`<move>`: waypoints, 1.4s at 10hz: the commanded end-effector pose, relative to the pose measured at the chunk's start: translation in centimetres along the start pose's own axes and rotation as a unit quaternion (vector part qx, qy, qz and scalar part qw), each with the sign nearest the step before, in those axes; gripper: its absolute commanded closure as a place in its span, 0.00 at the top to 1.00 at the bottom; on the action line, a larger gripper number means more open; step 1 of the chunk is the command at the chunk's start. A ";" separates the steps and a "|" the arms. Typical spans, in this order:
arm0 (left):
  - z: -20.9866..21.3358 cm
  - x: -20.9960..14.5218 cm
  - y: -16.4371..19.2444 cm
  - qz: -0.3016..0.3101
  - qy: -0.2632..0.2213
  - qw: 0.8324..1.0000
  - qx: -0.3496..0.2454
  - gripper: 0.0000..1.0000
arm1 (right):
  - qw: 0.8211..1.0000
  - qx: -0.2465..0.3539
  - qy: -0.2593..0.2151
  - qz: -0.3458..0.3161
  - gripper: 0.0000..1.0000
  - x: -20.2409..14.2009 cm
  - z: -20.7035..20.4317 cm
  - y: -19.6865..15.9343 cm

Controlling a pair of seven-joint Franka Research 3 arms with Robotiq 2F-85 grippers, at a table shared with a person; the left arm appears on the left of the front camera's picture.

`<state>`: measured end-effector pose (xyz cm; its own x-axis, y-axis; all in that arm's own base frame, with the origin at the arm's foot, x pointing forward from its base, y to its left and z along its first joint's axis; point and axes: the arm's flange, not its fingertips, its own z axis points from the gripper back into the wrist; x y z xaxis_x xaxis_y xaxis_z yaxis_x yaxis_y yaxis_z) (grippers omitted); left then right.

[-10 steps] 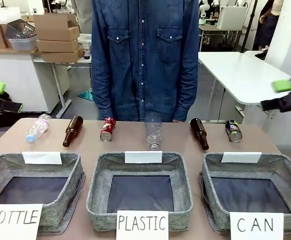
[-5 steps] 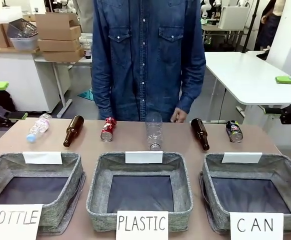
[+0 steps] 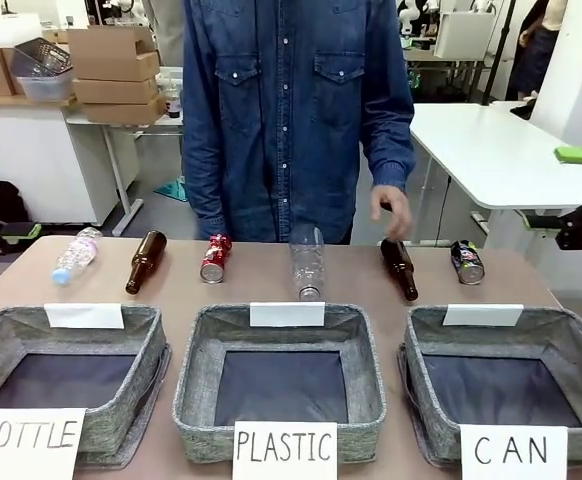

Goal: Sort the can waste into the basket.
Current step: Pick up the can waste from the table and place it in the right Fabric basket.

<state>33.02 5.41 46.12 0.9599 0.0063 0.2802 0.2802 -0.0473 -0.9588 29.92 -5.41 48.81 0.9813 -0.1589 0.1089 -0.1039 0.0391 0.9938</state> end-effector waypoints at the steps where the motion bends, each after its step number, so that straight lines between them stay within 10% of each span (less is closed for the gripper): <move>1: -0.4 0.1 0.1 -0.013 -0.006 1.000 -0.014 1.00 | 1.000 -0.001 0.000 0.001 1.00 0.0 -0.1 0.1; 2: -0.4 0.1 0.1 -0.013 -0.006 1.000 -0.014 1.00 | 0.970 -0.234 -0.058 0.033 1.00 -0.1 -1.9 0.3; 3: -0.4 0.1 0.1 -0.013 -0.006 1.000 -0.014 1.00 | 0.940 -0.325 -0.090 0.052 1.00 0.7 -3.3 1.1; 6: -0.4 0.1 0.1 -0.013 -0.006 1.000 -0.014 1.00 | 0.922 -0.373 -0.050 0.094 1.00 4.3 -7.1 1.3; 8: -0.4 0.1 0.1 -0.013 -0.006 1.000 -0.014 1.00 | 0.958 -0.277 -0.046 0.065 1.00 2.5 -2.1 1.8; 14: -0.4 0.1 0.1 -0.013 -0.006 1.000 -0.014 1.00 | 0.932 -0.327 -0.158 0.021 1.00 -3.1 6.7 1.0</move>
<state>33.22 5.24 45.92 0.9596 0.0110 0.2810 0.2812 -0.0515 -0.9583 26.26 -14.32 51.24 0.8878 -0.3896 0.2449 0.0484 0.6082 0.7923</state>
